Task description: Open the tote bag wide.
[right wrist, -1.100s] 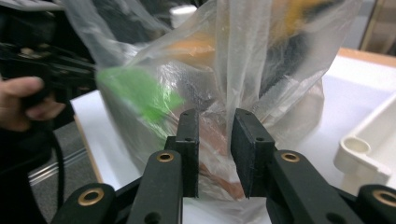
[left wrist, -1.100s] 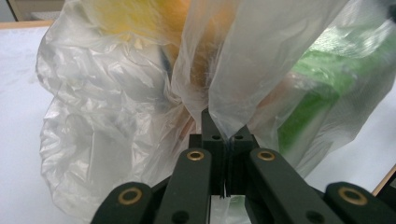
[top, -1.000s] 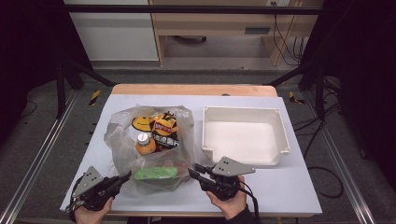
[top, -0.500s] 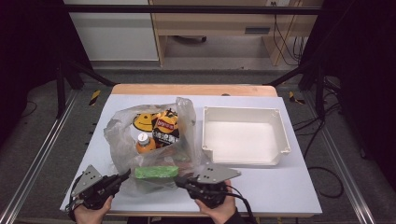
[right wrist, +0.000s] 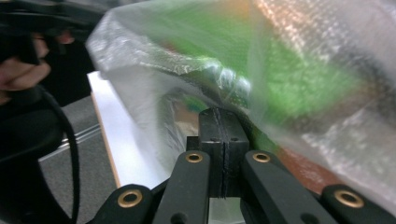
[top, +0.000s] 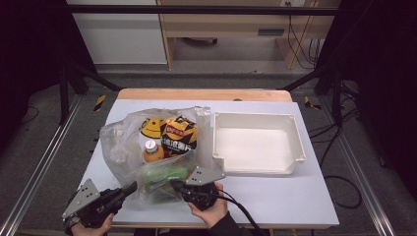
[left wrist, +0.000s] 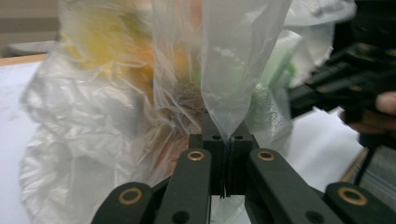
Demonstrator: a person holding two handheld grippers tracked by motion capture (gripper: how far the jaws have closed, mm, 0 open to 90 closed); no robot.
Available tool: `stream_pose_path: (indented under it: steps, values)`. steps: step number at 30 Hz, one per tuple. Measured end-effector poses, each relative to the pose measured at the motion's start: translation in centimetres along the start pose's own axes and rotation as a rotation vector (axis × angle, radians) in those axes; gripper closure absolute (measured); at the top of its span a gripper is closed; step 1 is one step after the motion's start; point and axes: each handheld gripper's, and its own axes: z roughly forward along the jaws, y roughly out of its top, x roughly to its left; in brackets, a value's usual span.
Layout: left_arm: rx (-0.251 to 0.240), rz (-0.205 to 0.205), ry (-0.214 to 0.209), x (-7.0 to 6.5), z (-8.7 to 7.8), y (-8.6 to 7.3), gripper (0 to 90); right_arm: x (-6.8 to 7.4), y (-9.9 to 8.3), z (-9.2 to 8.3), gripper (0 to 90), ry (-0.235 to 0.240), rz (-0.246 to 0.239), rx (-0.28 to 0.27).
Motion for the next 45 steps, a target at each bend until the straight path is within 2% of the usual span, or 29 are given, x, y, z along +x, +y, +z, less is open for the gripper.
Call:
stream_pose_path:
  steps: [3,5,8,10,14,15,17,18,20,21,22,24,25,26,28,31,32,33,34,35,40,43,45]
  values:
    - [0.093,0.047,0.020,-0.6,0.7,-0.9,89.1,-0.2,-0.3,-0.2,88.2,-0.005,0.002,0.005]
    - [0.119,0.043,0.028,-0.5,1.1,-1.3,89.0,-0.3,-0.4,-0.6,85.9,0.001,0.007,0.000]
    - [0.141,0.035,0.030,-0.2,1.4,-1.6,89.0,-0.3,-0.5,-1.3,84.2,-0.009,-0.003,-0.008]
    - [0.165,0.034,0.033,0.0,1.8,-2.0,88.8,-0.4,-0.5,-2.9,81.5,-0.012,0.002,-0.029]
    - [0.176,0.029,0.033,0.0,2.0,-2.3,88.6,-0.4,-0.2,-5.0,74.8,-0.027,-0.003,-0.080]
    - [0.176,0.029,0.034,0.0,2.0,-2.3,88.6,-0.4,-0.2,-5.0,74.8,-0.027,-0.003,-0.080]
    - [0.177,0.031,0.034,0.1,2.0,-2.3,88.4,-0.5,0.0,-6.2,66.2,-0.048,-0.004,-0.117]
    - [0.180,0.029,0.034,0.1,2.1,-2.4,88.3,-0.8,0.3,-7.4,60.8,-0.089,-0.001,-0.153]
    - [0.182,0.027,0.032,0.2,2.1,-2.4,88.3,-1.1,0.6,-8.1,54.2,-0.122,0.003,-0.174]
    - [0.182,0.027,0.032,0.2,2.1,-2.4,88.3,-1.1,0.6,-8.1,54.2,-0.122,0.003,-0.174]
    - [0.184,0.026,0.033,0.2,2.1,-2.4,88.3,-1.5,0.8,-8.3,46.2,-0.170,0.008,-0.186]
    - [0.185,0.025,0.035,0.3,2.1,-2.4,88.3,-1.7,0.8,-8.3,44.1,-0.187,0.009,-0.193]
    - [0.187,0.024,0.038,0.4,2.2,-2.5,88.2,-2.2,0.8,-7.9,40.1,-0.221,0.003,-0.175]
    - [0.187,0.024,0.038,0.4,2.2,-2.5,88.2,-2.4,0.7,-7.7,40.0,-0.227,0.007,-0.164]
    - [0.189,0.021,0.038,0.5,2.2,-2.5,88.0,-2.7,0.6,-7.5,41.0,-0.223,0.011,-0.151]
    - [0.192,0.021,0.042,0.7,2.2,-2.6,87.4,-3.2,-0.2,-6.7,64.0,-0.168,0.021,-0.087]
    - [0.192,0.021,0.042,0.7,2.2,-2.6,87.4,-3.2,-0.2,-6.7,64.0,-0.168,0.021,-0.087]
    - [0.194,0.020,0.045,0.7,2.1,-2.6,87.2,-3.1,-0.6,-6.7,80.3,-0.142,0.014,-0.054]
    - [0.194,0.020,0.045,0.7,2.1,-2.6,87.2,-3.1,-0.6,-6.7,80.3,-0.142,0.014,-0.054]
    - [0.198,0.023,0.050,0.8,2.1,-2.7,87.2,-3.1,-1.1,-6.7,88.8,-0.122,0.018,-0.035]
    - [0.229,0.011,0.069,1.1,2.4,-2.9,87.2,-3.5,-2.0,-6.6,90.0,-0.117,0.041,0.008]
    - [0.245,0.005,0.079,1.3,2.5,-3.1,86.3,-4.0,-3.1,-6.2,90.0,-0.152,0.049,0.052]
    - [0.253,-0.004,0.084,1.5,2.6,-3.3,85.6,-4.1,-3.4,-6.0,90.0,-0.159,0.054,0.063]
